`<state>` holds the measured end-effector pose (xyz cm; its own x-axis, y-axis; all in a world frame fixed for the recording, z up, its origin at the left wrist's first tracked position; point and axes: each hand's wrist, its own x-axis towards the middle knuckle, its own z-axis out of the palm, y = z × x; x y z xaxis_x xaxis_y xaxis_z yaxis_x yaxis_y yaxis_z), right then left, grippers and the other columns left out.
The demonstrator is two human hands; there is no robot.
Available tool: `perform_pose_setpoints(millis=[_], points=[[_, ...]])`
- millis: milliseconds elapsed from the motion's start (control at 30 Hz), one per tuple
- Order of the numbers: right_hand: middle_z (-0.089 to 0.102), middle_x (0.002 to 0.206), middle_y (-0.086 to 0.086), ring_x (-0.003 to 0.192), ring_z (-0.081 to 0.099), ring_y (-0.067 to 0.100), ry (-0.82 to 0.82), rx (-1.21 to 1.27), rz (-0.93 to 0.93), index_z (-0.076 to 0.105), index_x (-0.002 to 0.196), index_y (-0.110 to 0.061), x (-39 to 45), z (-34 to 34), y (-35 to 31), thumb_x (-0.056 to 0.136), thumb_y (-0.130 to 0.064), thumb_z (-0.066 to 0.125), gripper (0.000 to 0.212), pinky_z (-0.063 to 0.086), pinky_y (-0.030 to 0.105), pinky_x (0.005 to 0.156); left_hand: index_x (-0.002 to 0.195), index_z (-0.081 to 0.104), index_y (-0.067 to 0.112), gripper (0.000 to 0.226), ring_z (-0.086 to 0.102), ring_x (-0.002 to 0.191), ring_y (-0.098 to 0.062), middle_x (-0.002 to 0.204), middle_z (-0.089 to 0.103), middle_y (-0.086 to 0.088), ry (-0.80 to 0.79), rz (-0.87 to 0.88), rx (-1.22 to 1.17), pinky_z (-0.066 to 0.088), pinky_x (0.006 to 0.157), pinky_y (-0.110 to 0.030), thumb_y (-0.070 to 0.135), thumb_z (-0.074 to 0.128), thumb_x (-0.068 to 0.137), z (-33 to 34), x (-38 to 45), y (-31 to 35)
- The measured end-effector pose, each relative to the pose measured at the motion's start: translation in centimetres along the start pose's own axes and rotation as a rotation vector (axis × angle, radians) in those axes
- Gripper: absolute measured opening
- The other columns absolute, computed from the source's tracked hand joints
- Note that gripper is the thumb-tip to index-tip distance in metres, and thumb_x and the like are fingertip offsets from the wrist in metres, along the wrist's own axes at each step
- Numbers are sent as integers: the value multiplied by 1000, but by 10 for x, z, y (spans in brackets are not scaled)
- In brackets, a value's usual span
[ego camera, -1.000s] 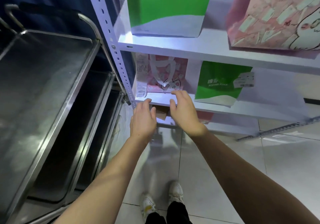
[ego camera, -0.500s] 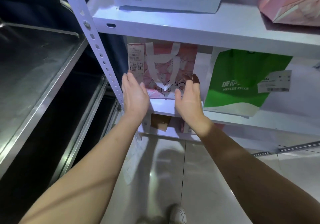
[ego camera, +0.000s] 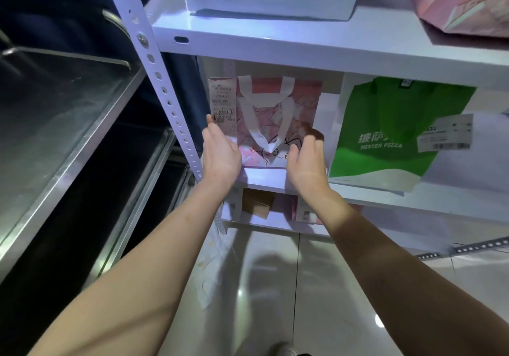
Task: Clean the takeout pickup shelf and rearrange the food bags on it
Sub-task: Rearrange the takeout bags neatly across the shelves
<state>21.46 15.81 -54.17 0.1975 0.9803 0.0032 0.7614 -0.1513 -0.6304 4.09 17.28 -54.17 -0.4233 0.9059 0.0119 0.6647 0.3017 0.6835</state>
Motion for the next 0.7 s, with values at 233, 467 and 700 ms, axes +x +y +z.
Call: perform_pose_setpoints(millis=[233,467,700], points=[[45,140,24,119,53,40,100,129,-139,46,142,6,-37,-6,0,100,0,51,43,36,29,97,158,17,20,69,55,117,-30,137,44,-13,-4,57,-100,56,92,-48,6,48,98,-15,-38,-8],[46,150,8,134,46,22,67,217,-107,45,151,-12,-82,-33,-10,99,2,47,54,25,13,105,152,26,18,62,59,115,-36,142,44,-18,-72,45,-134,56,92,-53,3,45,95,-43,-78,-9],[55,141,9,128,50,21,113,219,-93,55,142,-7,-137,-74,-22,100,2,49,43,26,11,104,138,48,16,41,62,104,-19,123,59,-4,-35,41,-250,58,90,-46,8,50,98,-90,-120,-12]])
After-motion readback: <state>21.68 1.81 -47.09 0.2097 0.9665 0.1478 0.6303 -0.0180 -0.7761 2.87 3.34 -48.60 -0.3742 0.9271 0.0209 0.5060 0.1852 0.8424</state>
